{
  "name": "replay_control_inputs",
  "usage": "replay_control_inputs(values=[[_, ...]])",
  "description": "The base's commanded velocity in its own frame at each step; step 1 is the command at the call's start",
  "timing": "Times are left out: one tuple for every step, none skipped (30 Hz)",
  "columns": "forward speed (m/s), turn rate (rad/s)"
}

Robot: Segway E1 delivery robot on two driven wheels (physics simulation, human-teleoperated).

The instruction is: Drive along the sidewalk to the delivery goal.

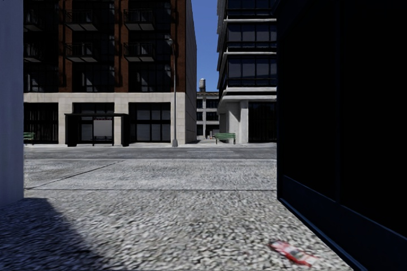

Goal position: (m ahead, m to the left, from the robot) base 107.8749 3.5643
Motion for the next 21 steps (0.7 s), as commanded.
replay_control_inputs(values=[[2.0,0.5],[2.0,0.54],[2.0,0.54],[2.0,0.55],[2.0,0.55],[2.0,0.56],[2.0,0.56],[2.0,0.56],[2.0,0.56],[2.0,0.58],[2.0,0.58],[2.0,0.61],[2.0,0.66],[2.0,0.68],[2.0,0.68],[2.0,0.68],[2.0,0.68],[2.0,0.68],[2.0,0.68],[2.0,0.68],[2.0,0.68]])
